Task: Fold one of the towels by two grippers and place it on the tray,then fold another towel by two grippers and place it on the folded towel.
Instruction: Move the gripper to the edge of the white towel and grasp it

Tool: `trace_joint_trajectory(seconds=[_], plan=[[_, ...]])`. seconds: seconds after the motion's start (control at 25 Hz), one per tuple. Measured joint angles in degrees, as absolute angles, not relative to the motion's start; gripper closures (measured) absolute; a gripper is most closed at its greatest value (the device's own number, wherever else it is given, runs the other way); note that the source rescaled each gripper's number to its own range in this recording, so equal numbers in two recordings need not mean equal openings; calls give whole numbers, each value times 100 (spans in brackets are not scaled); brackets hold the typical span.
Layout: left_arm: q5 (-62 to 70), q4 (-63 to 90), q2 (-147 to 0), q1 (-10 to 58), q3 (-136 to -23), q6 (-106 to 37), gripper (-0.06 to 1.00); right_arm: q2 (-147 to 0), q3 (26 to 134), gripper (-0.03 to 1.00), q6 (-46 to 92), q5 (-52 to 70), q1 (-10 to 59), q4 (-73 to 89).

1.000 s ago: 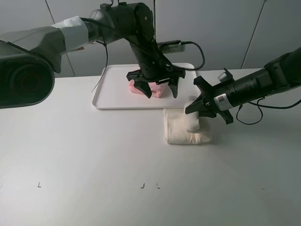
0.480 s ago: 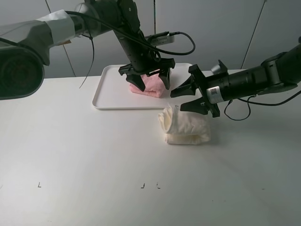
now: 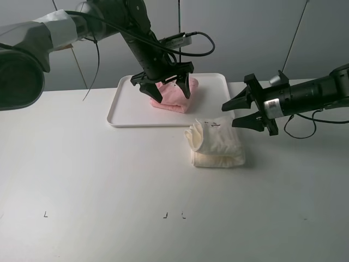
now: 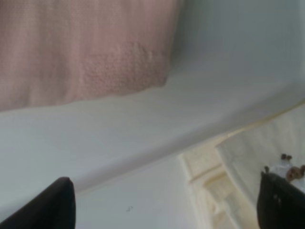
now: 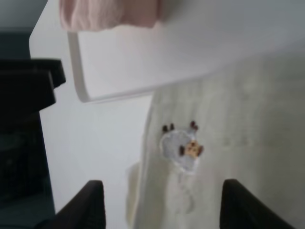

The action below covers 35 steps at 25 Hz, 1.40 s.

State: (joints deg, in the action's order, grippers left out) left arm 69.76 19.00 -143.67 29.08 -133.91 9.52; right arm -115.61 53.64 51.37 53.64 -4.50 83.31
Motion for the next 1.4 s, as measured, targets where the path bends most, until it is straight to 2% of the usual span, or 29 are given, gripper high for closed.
trace_joint_trajectory(seconds=[0.12,0.32,0.8,1.16,1.24,1.4], plan=[[6976,1955,-14367,2918,-13391,924,-4,-11561,5364,36,5032,5321,-811,7869],[6976,1958,-14367,2918,-13391,914,-4,-11587,5364,30,4998,5243,-874,7437],[6976,2167,-14367,2918,-13391,731,-4,-12149,5364,30,5230,5348,-863,7527],[6976,2239,-14367,2918,-13391,600,-4,-12159,5364,37,5395,4951,-237,7564],[6976,2250,-14367,2918,-13391,548,-4,-12159,5364,44,5423,4852,-127,7564],[6976,2260,-14367,2918,-13391,472,-4,-12159,5364,84,5530,4831,-61,7576]])
